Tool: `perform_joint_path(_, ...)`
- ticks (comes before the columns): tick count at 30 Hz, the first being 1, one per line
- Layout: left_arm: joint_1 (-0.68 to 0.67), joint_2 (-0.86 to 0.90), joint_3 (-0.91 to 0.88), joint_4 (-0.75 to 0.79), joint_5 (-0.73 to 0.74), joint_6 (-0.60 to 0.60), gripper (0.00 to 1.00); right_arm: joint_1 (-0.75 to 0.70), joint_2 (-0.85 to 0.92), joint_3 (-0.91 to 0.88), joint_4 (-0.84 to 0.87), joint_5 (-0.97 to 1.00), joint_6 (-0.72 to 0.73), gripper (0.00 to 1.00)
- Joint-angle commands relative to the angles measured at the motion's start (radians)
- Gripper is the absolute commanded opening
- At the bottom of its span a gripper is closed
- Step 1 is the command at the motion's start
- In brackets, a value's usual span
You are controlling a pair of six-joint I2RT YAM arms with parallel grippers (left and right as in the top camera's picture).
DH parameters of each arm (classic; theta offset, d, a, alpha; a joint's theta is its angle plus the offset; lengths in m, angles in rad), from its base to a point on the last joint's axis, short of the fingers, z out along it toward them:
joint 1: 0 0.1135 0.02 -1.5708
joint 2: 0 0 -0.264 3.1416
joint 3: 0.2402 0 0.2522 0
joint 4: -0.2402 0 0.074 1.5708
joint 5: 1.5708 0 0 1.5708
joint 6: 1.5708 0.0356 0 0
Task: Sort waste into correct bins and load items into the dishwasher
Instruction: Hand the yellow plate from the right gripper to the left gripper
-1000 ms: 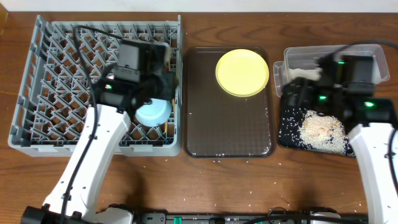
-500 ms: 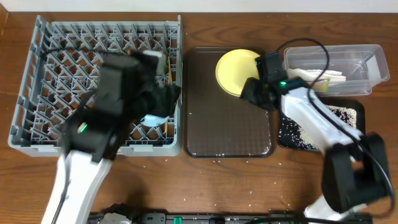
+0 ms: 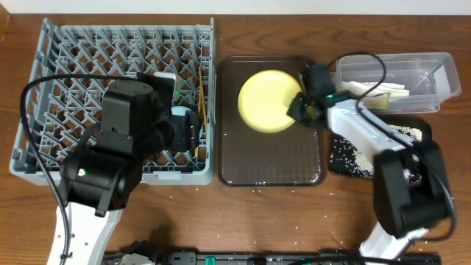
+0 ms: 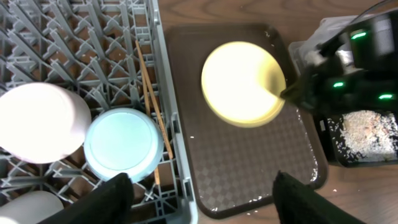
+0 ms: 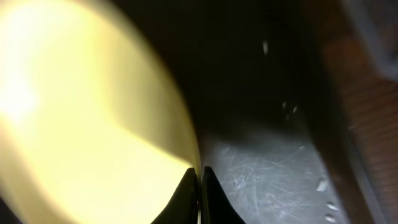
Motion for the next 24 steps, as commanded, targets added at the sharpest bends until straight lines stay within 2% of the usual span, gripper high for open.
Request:
perform_joint_path(1,0.006,0.026,0.007,0.002,0.004,-0.005,0.78,-0.049,-0.182,0.004,0.002,-0.082,-0.226,0.01)
perform_joint_path(9,0.006,0.097,0.007,0.059,0.214,-0.005,0.82,-0.093,-0.467,0.004,-0.001,-0.500,-0.558,0.01)
perform_joint_path(15,0.006,0.133,0.007,0.097,0.284,-0.005,0.82,-0.071,-0.534,0.004,0.000,-0.547,-0.590,0.01)
perform_joint_path(21,0.006,0.136,0.007,0.138,0.323,-0.008,0.81,-0.054,-0.536,0.004,0.023,-0.763,-0.673,0.01)
perform_joint_path(22,0.006,0.136,0.007,0.139,0.327,-0.008,0.79,-0.053,-0.536,0.004,0.035,-0.793,-0.679,0.01)
perform_joint_path(24,0.006,0.136,0.007,0.137,0.330,-0.008,0.68,-0.053,-0.536,0.004,0.076,-0.881,-0.681,0.01)
